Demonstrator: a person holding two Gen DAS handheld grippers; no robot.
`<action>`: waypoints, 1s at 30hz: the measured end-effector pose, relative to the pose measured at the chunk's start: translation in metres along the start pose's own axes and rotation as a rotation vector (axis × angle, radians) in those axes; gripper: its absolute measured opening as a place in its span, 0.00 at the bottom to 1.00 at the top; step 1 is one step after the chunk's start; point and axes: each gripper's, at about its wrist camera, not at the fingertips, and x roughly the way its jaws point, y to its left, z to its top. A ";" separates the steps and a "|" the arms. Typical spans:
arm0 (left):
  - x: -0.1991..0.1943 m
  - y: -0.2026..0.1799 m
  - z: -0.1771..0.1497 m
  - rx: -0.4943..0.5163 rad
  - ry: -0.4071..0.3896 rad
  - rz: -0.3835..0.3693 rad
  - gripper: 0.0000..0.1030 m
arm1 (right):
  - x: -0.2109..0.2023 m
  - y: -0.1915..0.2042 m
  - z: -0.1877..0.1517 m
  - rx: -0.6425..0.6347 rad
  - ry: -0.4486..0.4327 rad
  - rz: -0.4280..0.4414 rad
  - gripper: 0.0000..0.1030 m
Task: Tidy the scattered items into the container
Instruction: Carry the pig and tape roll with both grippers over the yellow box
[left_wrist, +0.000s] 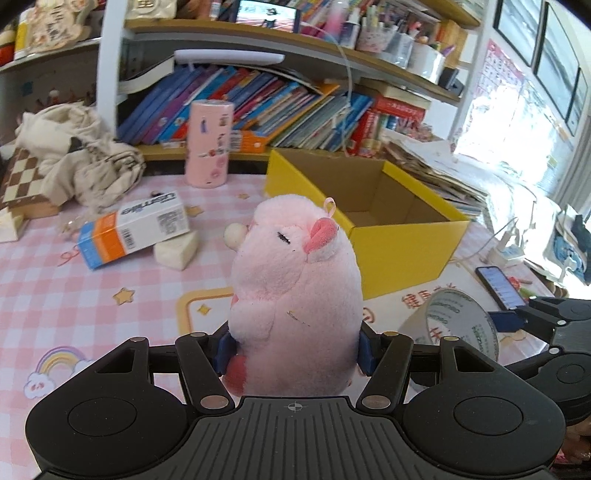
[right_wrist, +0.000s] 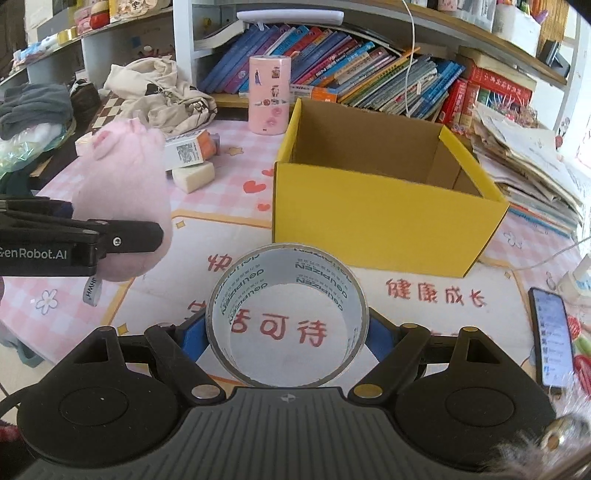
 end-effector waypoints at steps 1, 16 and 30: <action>0.001 -0.003 0.002 0.003 -0.001 -0.004 0.59 | -0.001 -0.002 0.001 -0.006 -0.006 -0.002 0.80; 0.020 -0.051 0.042 0.056 -0.081 -0.006 0.59 | -0.018 -0.078 0.034 0.009 -0.155 -0.035 0.80; 0.054 -0.089 0.094 0.057 -0.188 0.052 0.59 | 0.001 -0.136 0.091 -0.120 -0.350 0.052 0.80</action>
